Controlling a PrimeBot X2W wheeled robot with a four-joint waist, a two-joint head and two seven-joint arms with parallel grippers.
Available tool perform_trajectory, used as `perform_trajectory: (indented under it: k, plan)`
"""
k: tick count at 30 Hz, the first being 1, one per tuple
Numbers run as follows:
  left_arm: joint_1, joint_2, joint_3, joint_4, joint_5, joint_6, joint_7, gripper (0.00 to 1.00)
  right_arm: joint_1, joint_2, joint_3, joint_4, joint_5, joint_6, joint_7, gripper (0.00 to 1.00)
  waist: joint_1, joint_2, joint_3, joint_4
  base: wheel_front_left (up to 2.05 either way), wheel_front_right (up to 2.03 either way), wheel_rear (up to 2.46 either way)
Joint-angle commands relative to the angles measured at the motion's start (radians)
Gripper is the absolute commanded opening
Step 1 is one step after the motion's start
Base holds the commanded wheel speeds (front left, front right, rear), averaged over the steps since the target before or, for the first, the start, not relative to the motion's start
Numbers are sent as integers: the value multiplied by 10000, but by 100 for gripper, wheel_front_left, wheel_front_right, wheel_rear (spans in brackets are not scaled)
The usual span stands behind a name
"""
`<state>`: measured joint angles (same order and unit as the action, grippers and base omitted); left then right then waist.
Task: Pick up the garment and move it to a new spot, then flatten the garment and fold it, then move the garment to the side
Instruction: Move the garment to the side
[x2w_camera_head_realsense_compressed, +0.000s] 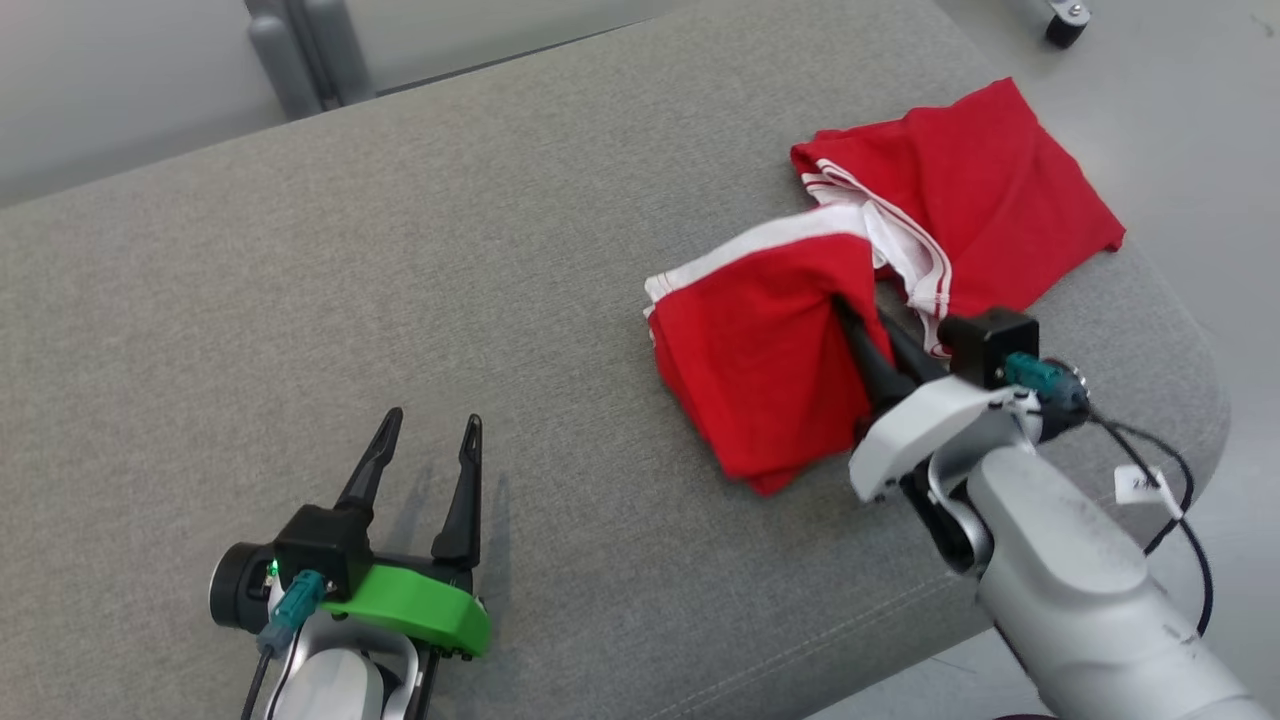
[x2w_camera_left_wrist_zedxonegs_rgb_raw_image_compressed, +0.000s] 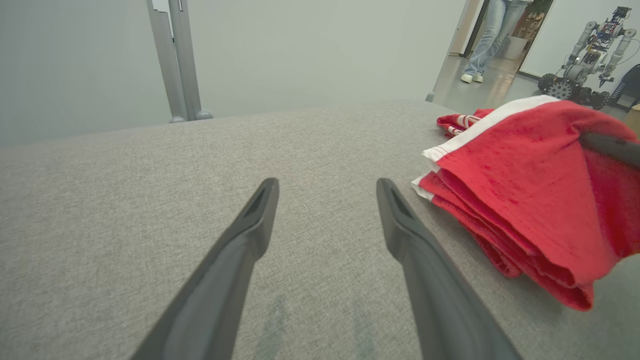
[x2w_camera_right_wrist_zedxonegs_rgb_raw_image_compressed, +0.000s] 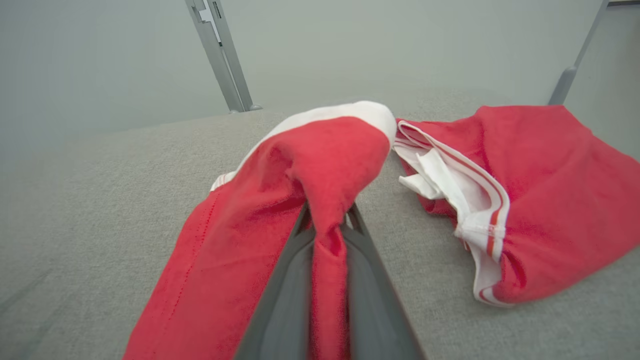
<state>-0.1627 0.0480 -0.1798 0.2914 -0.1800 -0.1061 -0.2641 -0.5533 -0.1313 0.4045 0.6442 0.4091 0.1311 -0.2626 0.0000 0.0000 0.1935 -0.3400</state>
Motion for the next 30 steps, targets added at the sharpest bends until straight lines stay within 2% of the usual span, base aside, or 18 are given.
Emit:
perform_trajectory:
  k: [1, 2, 11, 20, 23, 24, 25, 26, 30]
  plan:
    - [-235, 53, 41, -42, 107, -68, 8, 100, -636, -368, 145, 139, -37, -10, 30, 0, 0, 0, 641, 675, 0, 0, 0]
    - [-235, 53, 41, -42, 107, -68, 8, 100, -636, -368, 145, 139, -37, -10, 30, 0, 0, 0, 641, 675, 0, 0, 0]
    - [-593, 53, 24, -62, 238, -160, 8, 100, -2734, -2508, 294, 1247, 256, -10, 881, 0, 0, 0, 1426, 1601, 0, 0, 0]
    - [-862, 51, -90, -154, 350, -200, 8, 100, -3450, -4328, 15, 2268, 483, -13, 1259, 0, 0, 0, 1970, 2344, 0, 0, 0]
    - [-959, 51, -143, -176, 375, -214, 8, 100, -3595, -4758, -284, 2814, 403, -15, 1330, 0, 0, 0, 2059, 2568, 0, 0, 0]
    - [-985, 51, -156, -170, 386, -220, 8, 100, -3650, -4864, -412, 3023, 329, -15, 1304, 4, 0, 0, 2075, 2632, 0, 0, 0]
    - [-1002, 51, -171, -161, 399, -223, 8, 100, -3700, -4929, -541, 3255, 265, -15, 1316, 50, 0, 0, 2083, 2685, 0, 0, 0]
    - [-1010, 51, -172, -149, 409, -228, 8, 100, -3765, -5005, -694, 3508, 174, -15, 1296, 100, 0, 0, 2084, 2726, 0, 0, 0]
    - [-979, 50, -149, -99, 384, -226, 8, 100, -4006, -5078, -1372, 4418, -330, -13, 687, 100, 0, 0, 1999, 2842, 0, 0, 0]
